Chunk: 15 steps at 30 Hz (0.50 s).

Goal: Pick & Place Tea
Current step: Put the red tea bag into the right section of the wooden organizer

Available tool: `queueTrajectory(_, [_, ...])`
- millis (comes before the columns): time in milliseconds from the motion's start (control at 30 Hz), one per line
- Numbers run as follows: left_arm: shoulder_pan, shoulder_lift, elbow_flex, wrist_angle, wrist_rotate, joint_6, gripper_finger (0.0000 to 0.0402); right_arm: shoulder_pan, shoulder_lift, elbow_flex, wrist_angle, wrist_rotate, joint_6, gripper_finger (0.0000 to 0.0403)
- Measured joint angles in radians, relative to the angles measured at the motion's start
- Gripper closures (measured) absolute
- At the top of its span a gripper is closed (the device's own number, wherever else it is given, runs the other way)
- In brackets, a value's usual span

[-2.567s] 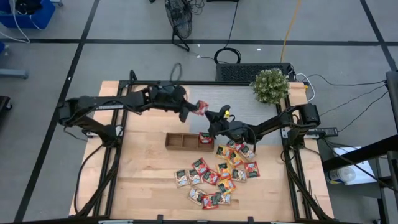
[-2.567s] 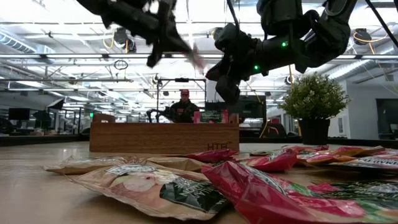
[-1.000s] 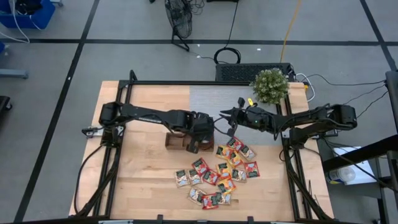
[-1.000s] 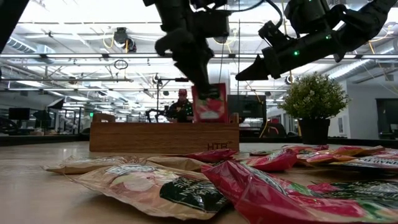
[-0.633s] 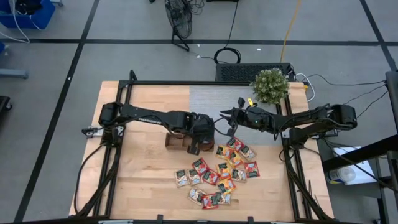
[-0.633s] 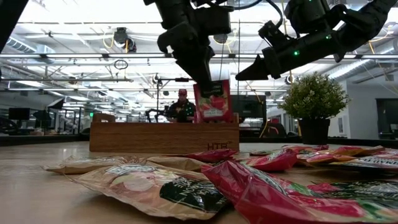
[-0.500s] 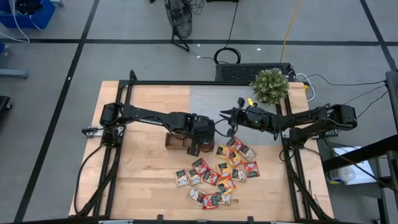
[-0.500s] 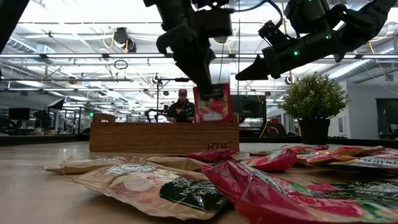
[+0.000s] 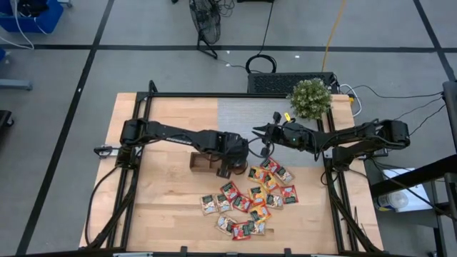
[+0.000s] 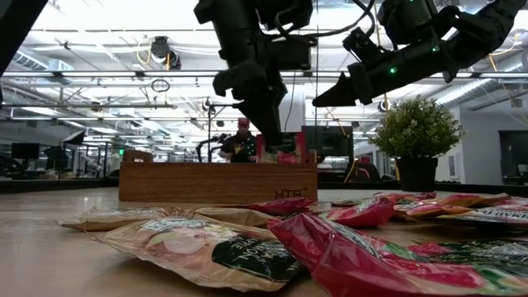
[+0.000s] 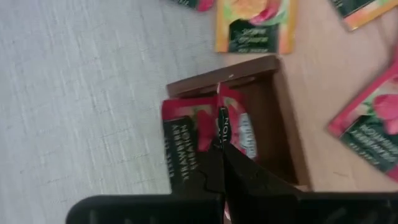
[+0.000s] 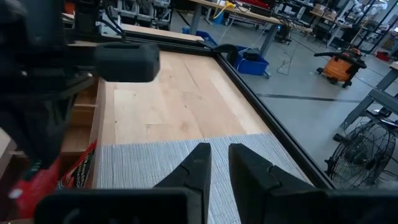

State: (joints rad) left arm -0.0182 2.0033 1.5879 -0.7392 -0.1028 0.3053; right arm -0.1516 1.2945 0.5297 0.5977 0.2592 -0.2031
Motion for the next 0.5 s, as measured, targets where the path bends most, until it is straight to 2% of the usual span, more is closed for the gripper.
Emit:
queueTrajectory(267, [0.023,0.0,0.0,-0.006,-0.002,-0.028,0.0399,0.0,0.0,0.0,-0.003,0.0,0.0,0.0358])
queueTrajectory(500, [0.024,0.0,0.0,-0.003,-0.002,-0.046,0.036,0.0,0.0,0.0,-0.004,0.0,0.0,0.0358])
